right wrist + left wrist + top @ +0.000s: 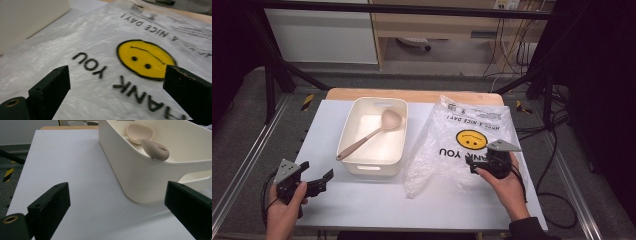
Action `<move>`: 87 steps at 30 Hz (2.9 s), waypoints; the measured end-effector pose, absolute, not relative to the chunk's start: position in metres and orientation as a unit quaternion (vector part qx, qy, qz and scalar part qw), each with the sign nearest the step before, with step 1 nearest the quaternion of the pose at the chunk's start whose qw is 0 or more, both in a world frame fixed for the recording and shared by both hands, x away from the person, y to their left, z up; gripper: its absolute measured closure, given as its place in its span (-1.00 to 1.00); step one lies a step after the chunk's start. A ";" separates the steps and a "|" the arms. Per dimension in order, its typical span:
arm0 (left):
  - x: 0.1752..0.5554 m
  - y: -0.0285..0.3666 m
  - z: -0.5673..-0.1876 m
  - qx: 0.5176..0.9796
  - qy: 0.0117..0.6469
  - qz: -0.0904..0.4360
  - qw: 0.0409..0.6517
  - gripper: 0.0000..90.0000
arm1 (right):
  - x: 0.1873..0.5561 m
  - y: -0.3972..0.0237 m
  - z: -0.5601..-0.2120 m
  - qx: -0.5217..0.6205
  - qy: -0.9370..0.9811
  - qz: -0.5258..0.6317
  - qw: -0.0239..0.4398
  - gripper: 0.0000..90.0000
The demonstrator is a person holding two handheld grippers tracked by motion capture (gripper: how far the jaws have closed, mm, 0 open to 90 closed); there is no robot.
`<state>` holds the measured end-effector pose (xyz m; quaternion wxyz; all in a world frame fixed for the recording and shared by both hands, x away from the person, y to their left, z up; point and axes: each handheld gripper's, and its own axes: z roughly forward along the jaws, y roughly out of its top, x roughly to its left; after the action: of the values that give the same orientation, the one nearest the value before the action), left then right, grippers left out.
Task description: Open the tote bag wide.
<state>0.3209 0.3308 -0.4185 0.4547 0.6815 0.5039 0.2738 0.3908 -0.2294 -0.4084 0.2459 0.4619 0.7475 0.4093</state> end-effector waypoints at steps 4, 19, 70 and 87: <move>0.321 0.331 -0.418 0.682 0.503 0.273 0.456 -0.87 | 0.384 -0.206 -0.411 0.442 0.765 0.418 0.211 -0.84; 0.321 0.332 -0.418 0.677 0.509 0.274 0.455 -0.87 | 0.364 -0.140 -0.415 0.382 0.803 0.428 0.163 -0.86; 0.321 0.336 -0.419 0.677 0.514 0.277 0.449 -0.86 | 0.377 -0.088 -0.428 0.368 0.809 0.439 0.129 0.94; 0.322 0.334 -0.420 0.681 0.512 0.274 0.446 -0.86 | 0.416 -0.105 -0.356 0.401 0.746 0.502 0.177 0.94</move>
<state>0.3217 0.3345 -0.4198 0.4462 0.6814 0.5116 0.2737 0.4156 -0.1047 -0.3558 0.1773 0.4013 0.7456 0.5015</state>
